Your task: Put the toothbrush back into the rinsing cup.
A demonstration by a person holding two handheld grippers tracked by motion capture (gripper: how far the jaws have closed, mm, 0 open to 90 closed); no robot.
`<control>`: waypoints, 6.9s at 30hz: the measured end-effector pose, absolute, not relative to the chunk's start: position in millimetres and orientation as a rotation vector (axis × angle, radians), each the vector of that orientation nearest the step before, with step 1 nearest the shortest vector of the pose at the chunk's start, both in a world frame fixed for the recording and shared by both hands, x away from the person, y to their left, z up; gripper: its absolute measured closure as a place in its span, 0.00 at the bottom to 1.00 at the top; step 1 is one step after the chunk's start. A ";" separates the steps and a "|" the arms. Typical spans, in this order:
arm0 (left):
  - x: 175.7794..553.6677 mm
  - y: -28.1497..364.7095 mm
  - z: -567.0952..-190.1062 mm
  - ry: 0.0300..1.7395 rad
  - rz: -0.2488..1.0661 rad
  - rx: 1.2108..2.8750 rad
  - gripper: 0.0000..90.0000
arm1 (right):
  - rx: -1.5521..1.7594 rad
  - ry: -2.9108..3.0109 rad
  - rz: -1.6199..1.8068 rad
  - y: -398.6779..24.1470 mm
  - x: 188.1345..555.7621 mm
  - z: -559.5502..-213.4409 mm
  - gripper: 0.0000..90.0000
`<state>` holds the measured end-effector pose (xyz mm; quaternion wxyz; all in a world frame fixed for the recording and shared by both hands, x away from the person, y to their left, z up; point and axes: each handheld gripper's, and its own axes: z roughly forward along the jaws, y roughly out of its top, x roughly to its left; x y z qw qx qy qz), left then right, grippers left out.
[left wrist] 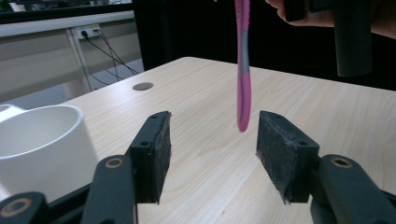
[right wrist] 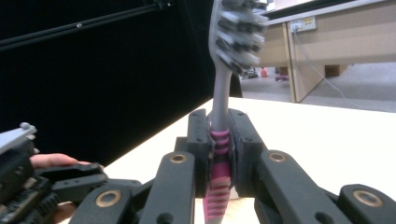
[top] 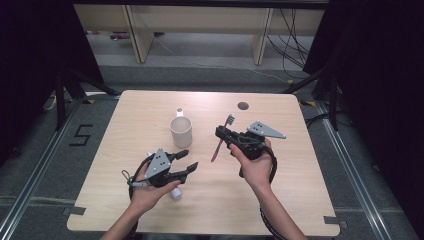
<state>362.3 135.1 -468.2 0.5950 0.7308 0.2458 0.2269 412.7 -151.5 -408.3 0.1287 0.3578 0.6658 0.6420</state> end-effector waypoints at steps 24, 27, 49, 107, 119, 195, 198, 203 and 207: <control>347.7 203.2 -492.4 0.750 0.675 1.593 0.34 | 0.943 1.905 1.818 -139.3 430.1 -379.7 0.90; 347.7 201.8 -492.2 0.747 0.685 1.596 0.34 | 0.945 1.893 1.814 -138.3 431.0 -378.1 0.90; 402.8 104.1 -403.0 0.571 0.602 1.706 0.50 | 0.847 1.936 1.781 -106.1 439.0 -370.5 0.90; 446.1 120.4 -401.6 0.691 0.700 1.551 0.92 | 0.896 1.890 1.766 -140.8 423.5 -375.3 0.44; 461.1 135.2 -397.3 0.695 0.742 1.505 0.92 | 0.993 1.856 1.654 -203.2 410.8 -415.4 0.45; 562.9 156.3 -434.0 0.827 0.748 1.489 0.91 | 1.067 1.813 1.561 -229.7 400.2 -465.4 0.44; 563.3 155.9 -435.6 0.831 0.739 1.494 0.91 | 1.078 1.811 1.575 -228.8 400.2 -466.3 0.44; 563.3 155.1 -438.7 0.852 0.716 1.525 0.91 | 1.072 1.823 1.563 -228.3 400.9 -466.9 0.44; 563.2 154.9 -440.9 0.859 0.708 1.538 0.91 | 1.094 1.832 1.564 -227.3 399.3 -466.8 0.44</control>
